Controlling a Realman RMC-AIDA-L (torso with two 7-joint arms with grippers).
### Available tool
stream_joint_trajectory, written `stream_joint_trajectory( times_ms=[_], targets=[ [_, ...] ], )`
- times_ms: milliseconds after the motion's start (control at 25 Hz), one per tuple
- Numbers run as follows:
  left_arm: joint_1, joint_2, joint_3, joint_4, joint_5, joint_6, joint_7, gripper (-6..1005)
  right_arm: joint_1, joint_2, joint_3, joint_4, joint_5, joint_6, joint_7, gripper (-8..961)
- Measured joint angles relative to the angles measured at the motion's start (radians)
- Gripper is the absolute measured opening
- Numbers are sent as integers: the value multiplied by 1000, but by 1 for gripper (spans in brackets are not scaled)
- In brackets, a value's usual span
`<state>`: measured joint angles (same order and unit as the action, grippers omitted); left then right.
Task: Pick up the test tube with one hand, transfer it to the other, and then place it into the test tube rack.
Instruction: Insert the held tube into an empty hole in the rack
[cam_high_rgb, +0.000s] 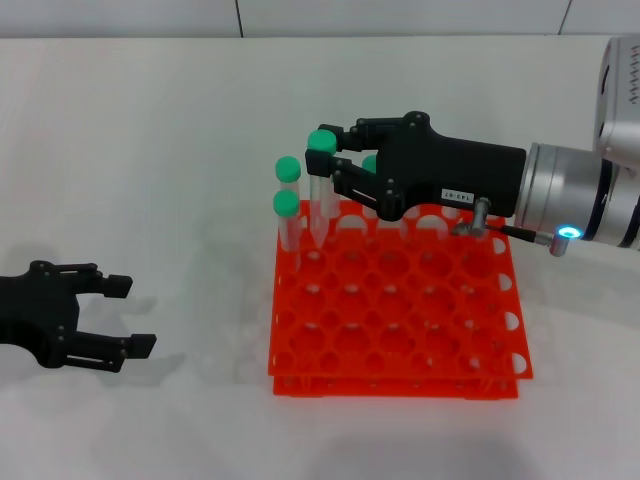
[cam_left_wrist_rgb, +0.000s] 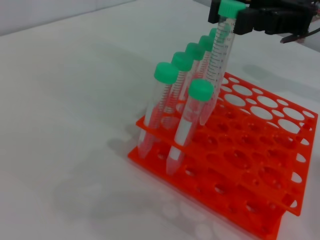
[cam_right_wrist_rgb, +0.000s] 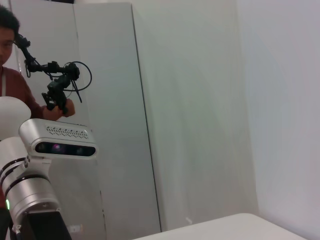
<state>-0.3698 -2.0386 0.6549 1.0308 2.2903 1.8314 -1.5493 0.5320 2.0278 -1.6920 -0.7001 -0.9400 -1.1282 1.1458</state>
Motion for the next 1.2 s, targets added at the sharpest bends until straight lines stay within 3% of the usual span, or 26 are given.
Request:
stream_joint_trajectory(
  times_ms=[1200],
  targets=[
    [0, -11, 2, 1, -10, 14, -1, 884, -30, -2, 8, 3, 24, -36, -12, 263]
  ],
)
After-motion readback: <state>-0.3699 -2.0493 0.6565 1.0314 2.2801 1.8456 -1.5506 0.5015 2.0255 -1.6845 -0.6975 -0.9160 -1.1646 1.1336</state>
